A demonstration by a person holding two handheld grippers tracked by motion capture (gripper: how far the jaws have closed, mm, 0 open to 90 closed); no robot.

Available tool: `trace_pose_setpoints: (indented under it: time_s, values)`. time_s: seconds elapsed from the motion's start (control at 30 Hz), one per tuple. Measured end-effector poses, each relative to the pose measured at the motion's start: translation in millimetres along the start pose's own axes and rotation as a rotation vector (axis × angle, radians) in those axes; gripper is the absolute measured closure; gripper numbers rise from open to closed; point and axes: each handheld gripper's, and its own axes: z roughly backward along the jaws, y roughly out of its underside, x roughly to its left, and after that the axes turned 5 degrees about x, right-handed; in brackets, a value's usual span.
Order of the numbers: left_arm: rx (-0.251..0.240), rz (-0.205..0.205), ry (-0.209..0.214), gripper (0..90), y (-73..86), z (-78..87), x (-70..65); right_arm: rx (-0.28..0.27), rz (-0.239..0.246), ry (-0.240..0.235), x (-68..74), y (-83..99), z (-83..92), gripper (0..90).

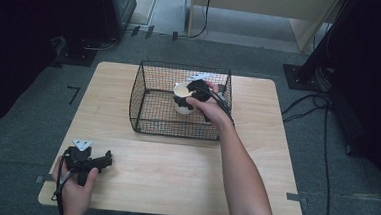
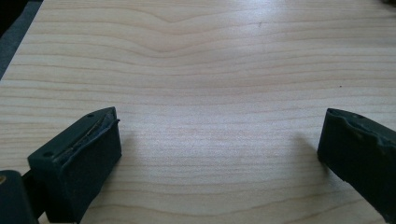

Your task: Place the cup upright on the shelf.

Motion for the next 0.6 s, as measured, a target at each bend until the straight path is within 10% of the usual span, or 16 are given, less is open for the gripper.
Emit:
trace_pose_setpoints:
  time_s: [0.6]
  values:
    - [-0.002, 0.002, 0.000, 0.0, 0.0, -0.1, -0.1, 0.054, 0.008, -0.029, 3.1, -3.2, 2.3, 2.1]
